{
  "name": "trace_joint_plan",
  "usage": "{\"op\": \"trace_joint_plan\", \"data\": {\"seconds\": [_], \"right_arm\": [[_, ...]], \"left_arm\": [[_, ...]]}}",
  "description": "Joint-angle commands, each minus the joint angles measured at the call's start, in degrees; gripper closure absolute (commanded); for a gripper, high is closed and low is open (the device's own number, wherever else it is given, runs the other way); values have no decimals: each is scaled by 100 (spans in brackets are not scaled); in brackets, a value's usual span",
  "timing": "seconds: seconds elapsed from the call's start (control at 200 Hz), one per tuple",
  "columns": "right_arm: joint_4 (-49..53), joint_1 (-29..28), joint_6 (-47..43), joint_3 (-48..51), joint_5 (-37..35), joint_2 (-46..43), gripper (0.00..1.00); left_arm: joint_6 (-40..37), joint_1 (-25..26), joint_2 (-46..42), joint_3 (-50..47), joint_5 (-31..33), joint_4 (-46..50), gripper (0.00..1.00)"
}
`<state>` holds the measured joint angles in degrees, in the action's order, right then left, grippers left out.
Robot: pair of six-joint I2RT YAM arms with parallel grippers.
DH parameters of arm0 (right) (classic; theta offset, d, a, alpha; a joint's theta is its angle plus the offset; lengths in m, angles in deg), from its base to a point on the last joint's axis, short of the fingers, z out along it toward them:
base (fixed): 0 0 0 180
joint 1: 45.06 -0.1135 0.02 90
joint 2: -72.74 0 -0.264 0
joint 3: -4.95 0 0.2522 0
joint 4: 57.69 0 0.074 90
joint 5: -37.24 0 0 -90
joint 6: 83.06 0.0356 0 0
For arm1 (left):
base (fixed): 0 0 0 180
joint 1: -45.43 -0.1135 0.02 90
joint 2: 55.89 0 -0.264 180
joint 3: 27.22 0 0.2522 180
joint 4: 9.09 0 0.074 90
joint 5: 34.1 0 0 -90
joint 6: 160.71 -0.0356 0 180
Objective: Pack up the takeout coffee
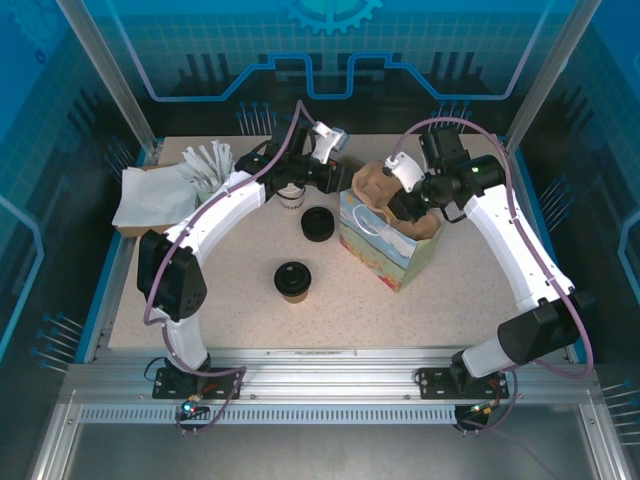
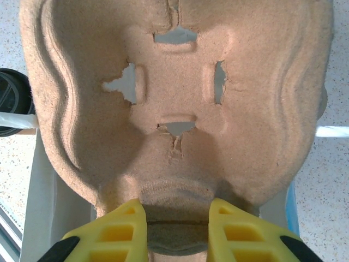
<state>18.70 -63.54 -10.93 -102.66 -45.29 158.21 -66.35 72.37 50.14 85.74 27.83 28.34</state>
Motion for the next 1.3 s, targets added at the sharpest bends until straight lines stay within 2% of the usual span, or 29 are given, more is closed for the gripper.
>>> {"op": "trace_joint_plan", "data": {"seconds": [0.0, 0.335, 0.675, 1.06, 1.296], "right_arm": [[333, -109, -65, -108, -140, -2, 76], [434, -479, -314, -377, -776, -29, 76], [522, -490, -316, -289, -834, 40, 77], [603, -488, -315, -254, -817, 132, 77], [671, -500, -318, -276, -931, 238, 77]], "left_arm": [[-54, -70, -193, -69, 74, -33, 71], [-33, -109, -186, -70, 111, -10, 66], [-4, -205, -234, -72, 127, 1, 61], [162, -323, -437, -51, 49, -163, 50], [259, -321, -626, -162, 10, -238, 48]]}}
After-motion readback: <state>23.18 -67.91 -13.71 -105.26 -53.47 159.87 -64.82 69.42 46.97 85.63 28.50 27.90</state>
